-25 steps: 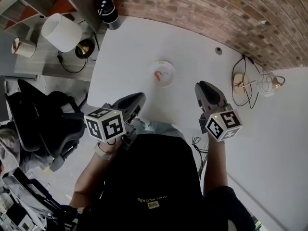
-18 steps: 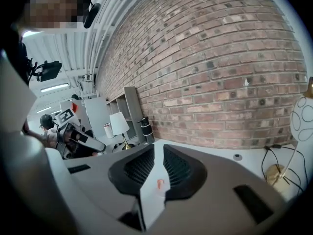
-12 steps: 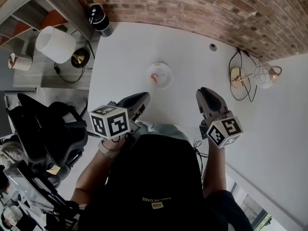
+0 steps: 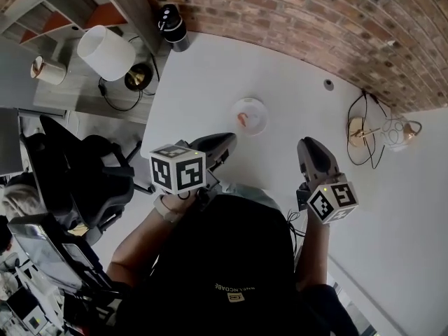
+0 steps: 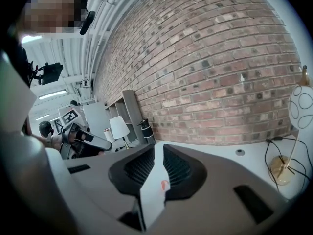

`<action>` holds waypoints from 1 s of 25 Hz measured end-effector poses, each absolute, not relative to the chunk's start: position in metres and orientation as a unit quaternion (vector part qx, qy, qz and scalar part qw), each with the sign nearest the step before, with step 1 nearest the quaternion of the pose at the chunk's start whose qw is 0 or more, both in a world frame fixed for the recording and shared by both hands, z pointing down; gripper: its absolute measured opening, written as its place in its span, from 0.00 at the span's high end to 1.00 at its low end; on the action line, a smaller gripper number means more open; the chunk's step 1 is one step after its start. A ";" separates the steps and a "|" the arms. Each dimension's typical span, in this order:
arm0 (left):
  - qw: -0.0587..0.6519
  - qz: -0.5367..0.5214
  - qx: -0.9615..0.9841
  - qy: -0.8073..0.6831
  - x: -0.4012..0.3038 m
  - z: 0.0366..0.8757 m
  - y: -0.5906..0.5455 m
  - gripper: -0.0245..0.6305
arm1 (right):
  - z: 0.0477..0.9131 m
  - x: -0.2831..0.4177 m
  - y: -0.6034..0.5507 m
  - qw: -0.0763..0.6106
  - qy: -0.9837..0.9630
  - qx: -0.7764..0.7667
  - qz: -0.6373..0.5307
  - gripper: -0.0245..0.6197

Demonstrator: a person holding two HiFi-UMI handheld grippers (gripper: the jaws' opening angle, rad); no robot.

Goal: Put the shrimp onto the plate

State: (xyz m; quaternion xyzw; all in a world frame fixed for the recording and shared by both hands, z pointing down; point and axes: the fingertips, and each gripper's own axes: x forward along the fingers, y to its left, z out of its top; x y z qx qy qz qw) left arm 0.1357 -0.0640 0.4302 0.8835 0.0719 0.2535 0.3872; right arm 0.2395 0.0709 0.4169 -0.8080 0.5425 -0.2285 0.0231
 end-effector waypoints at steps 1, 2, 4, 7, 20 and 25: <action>0.388 0.252 0.884 0.068 0.135 0.430 -0.065 0.96 | 0.417 0.240 0.068 0.023 0.546 -0.805 -0.228 0.87; 0.389 0.250 0.884 0.064 0.133 0.430 -0.067 0.96 | 0.417 0.240 0.065 0.023 0.551 -0.802 -0.228 0.87; 0.393 0.245 0.885 0.052 0.129 0.430 -0.072 0.96 | 0.417 0.239 0.057 0.022 0.561 -0.795 -0.229 0.87; 0.396 0.240 0.885 0.036 0.123 0.431 -0.078 0.96 | 0.418 0.236 0.049 0.018 0.574 -0.786 -0.230 0.87; 0.407 0.224 0.886 0.000 0.111 0.427 -0.086 0.96 | 0.424 0.229 0.032 0.002 0.607 -0.759 -0.236 0.87; 0.404 0.216 0.889 -0.018 0.098 0.424 -0.093 0.96 | 0.428 0.223 0.021 0.006 0.618 -0.750 -0.236 0.87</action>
